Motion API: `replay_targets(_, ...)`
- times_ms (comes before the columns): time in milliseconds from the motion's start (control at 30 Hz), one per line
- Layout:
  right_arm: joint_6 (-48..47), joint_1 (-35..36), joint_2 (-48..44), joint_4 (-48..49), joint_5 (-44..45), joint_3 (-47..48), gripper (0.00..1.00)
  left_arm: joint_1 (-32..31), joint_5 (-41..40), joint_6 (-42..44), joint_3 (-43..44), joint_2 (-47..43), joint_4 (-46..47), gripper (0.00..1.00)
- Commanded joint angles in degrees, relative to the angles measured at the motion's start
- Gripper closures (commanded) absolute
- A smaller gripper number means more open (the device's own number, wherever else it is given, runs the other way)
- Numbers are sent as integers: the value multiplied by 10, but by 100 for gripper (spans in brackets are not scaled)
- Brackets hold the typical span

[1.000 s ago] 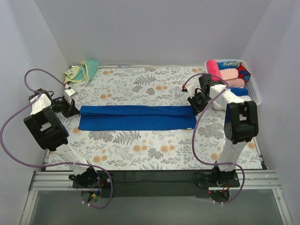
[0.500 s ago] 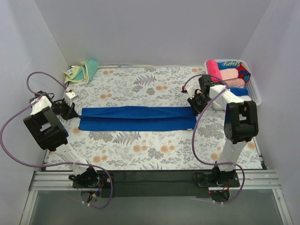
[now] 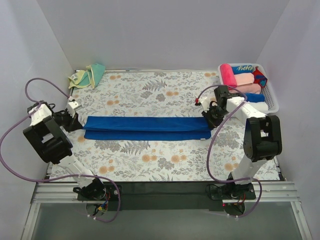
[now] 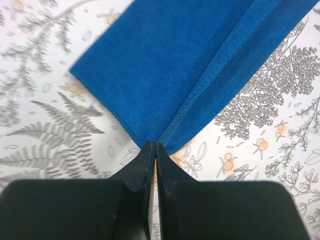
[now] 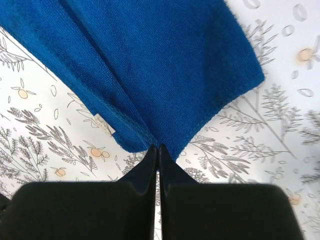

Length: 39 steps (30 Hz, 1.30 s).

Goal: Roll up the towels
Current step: Fold the towel

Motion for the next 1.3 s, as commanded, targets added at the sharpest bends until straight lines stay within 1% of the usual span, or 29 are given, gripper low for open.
replay_targets(0, -5, 1, 22, 10, -9, -18, 99, 5, -30, 11, -59, -24, 38, 100)
replay_targets(133, -3, 7, 41, 13, -15, -22, 99, 5, -63, -4, -109, -14, 83, 100)
replay_targets(267, -3, 8, 42, 12, -8, -16, 99, 5, -60, -20, -100, -2, 94, 100)
replay_targets(500, -2, 8, 28, -4, -10, -2, 99, 5, -37, -27, -44, 4, 54, 100)
replay_targets(667, -5, 9, -1, -18, -16, 6, 99, 6, -25, -17, -12, 1, 25, 100)
replay_targets(900, -13, 9, -5, -30, -24, -8, 99, 9, -24, 3, -7, 0, 4, 100)
replay_targets(1100, -23, 10, -2, -35, -36, -30, 99, 10, -43, 20, -33, 4, 12, 100)
replay_targets(1133, -26, 11, -4, -39, -38, -30, 88, 10, -49, 23, -32, 6, 9, 100)
replay_targets(1167, -31, 11, -5, -45, -39, -29, 77, 9, -50, 24, -28, 10, -1, 86)
replay_targets(1200, -33, 11, -8, -48, -38, -26, 60, 9, -51, 24, -15, 12, -6, 79)
replay_targets(1267, -35, 10, -17, -55, -40, -9, 51, 11, -36, 27, 2, 11, -31, 70)
